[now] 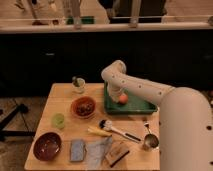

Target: Place apple in purple bowl

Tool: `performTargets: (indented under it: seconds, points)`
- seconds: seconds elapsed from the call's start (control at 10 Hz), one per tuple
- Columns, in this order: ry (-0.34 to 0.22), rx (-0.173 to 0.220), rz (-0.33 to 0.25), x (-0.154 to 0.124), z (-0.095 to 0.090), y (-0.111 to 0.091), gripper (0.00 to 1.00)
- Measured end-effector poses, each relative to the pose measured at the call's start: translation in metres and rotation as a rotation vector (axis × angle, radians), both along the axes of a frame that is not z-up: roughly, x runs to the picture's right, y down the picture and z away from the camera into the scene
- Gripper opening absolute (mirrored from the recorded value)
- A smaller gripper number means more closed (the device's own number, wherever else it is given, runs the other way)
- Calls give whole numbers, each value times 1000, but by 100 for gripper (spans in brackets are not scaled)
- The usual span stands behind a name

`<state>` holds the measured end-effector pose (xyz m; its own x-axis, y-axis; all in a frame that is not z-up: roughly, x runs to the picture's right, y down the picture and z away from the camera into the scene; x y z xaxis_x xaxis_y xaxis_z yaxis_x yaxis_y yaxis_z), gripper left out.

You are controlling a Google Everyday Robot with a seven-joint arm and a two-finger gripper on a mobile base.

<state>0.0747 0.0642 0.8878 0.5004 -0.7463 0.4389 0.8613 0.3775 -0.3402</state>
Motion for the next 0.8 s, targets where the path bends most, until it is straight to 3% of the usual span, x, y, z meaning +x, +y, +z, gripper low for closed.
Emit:
performTargets:
  seconds: [0.1, 0.3, 0.5, 0.8]
  points:
    - [-1, 57, -10, -6, -13, -10, 39]
    - [0, 114, -10, -5, -22, -18, 60]
    - [-5, 110, 3, -1, -16, -20, 78]
    - [-16, 87, 30, 12, -6, -26, 80]
